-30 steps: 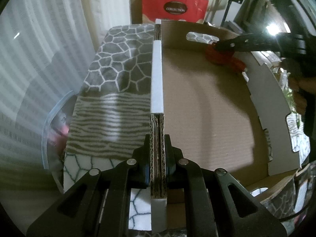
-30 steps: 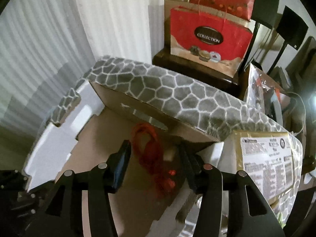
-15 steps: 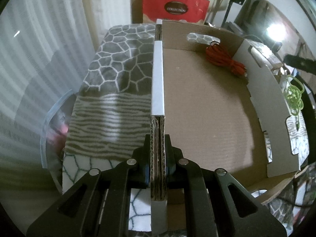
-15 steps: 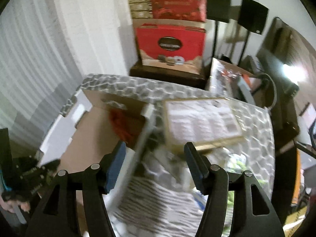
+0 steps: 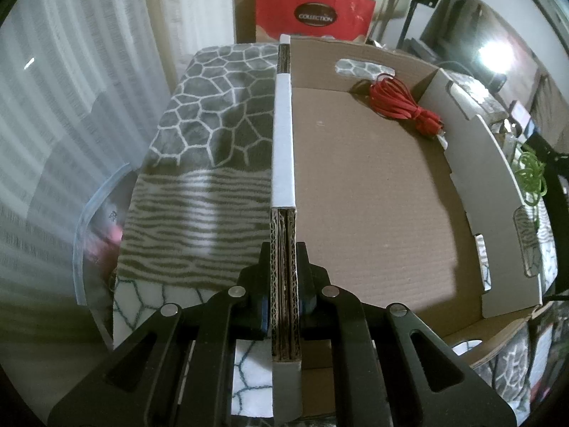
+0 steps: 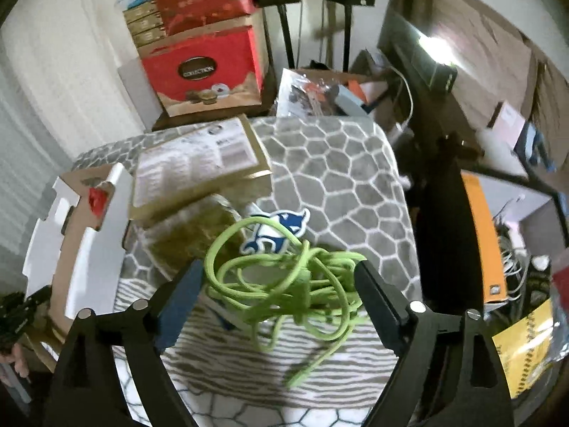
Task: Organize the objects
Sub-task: 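Grasp the lime-green braided cable with the right tool, then carry the green cable into the box and release it with the right tool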
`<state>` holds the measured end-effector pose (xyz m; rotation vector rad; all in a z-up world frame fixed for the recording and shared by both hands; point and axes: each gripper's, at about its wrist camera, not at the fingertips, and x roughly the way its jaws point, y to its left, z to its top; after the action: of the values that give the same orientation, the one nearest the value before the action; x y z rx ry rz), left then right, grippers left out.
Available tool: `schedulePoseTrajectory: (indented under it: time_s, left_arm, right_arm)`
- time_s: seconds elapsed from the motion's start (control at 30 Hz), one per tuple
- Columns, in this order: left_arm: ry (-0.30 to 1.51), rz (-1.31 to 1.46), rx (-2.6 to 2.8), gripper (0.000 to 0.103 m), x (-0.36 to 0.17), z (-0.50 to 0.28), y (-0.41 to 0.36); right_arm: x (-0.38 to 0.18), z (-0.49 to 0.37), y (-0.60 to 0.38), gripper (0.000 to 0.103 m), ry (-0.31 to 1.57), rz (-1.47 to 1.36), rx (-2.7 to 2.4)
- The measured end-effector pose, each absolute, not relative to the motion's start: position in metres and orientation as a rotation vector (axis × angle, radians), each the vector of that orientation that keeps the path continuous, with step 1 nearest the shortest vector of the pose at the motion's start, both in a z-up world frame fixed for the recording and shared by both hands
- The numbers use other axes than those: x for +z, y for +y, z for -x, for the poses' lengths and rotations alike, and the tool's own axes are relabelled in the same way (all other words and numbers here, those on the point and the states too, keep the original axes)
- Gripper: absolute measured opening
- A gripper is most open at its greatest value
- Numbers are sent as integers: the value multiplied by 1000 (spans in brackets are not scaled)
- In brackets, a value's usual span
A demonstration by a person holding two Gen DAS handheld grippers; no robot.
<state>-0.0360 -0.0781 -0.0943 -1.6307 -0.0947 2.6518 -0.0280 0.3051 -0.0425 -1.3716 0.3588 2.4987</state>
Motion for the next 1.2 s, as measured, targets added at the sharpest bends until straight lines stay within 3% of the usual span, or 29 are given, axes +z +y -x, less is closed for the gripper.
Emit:
schedulePoseTrajectory:
  time_s: [0.3,0.37,0.43,0.53,0.7,1.2]
  left_arm:
    - [-95,1633,2651,10,-94,36,-78]
    - [-96,1632,2652,10,-94,36,-79]
    - [-96,1632,2652,10,-94,36,-78]
    - [-95,1632,2652,10,-94,36,-78]
    - [-99,1631,2650,10,-94,37,-78]
    - [-109,1632,2650,10,-94,38,-78]
  right_arm:
    - [-82,32,321,87,524,1443,2461]
    - [-87,32,323,80,539,1447,2468]
    - [-87,31,322,60,518,1442,2476]
    - [-82,29,324,42,560,1423,2511]
    - [-65,24,320,21,550,1381,2548]
    - [60,21,270,19,362,1146,2783]
